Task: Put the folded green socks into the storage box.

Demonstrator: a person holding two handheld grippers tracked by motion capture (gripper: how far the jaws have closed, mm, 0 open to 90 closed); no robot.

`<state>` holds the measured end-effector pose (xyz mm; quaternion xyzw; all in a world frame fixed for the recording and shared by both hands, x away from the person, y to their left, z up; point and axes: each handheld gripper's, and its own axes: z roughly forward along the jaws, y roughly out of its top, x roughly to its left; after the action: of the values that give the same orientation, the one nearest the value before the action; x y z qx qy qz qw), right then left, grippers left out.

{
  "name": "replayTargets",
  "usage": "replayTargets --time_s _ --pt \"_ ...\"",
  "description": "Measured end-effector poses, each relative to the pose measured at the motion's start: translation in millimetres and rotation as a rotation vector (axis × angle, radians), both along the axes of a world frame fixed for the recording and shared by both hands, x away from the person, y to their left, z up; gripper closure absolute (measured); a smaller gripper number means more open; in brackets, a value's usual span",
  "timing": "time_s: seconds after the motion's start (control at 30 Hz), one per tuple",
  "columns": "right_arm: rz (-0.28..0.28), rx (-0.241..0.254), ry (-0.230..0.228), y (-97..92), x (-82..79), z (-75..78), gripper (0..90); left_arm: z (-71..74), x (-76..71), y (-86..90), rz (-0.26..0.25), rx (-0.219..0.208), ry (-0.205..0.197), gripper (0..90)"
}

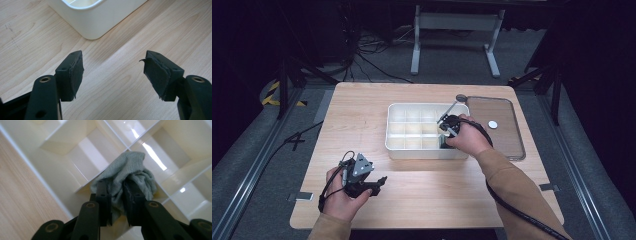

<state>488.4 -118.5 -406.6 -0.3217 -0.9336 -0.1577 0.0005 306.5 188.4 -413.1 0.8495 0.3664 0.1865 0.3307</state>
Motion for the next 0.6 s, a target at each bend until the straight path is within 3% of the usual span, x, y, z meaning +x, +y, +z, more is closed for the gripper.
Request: replayTargets --time_s 0.2,0.47,0.6 --pt "-0.001 0.053 -0.077 -7.7 -9.3 26.0 69.6 1.9 0.3 -0.7 0.0 0.0 -0.002 32.8" --pt "0.001 0.219 -0.236 -36.3 -35.6 63.1 66.7 2.6 0.3 0.0 -0.006 -0.015 0.006 32.8" --pt "0.01 0.297 -0.303 -55.8 -49.9 72.9 65.6 5.0 -0.2 0.7 -0.019 -0.006 0.001 32.8"
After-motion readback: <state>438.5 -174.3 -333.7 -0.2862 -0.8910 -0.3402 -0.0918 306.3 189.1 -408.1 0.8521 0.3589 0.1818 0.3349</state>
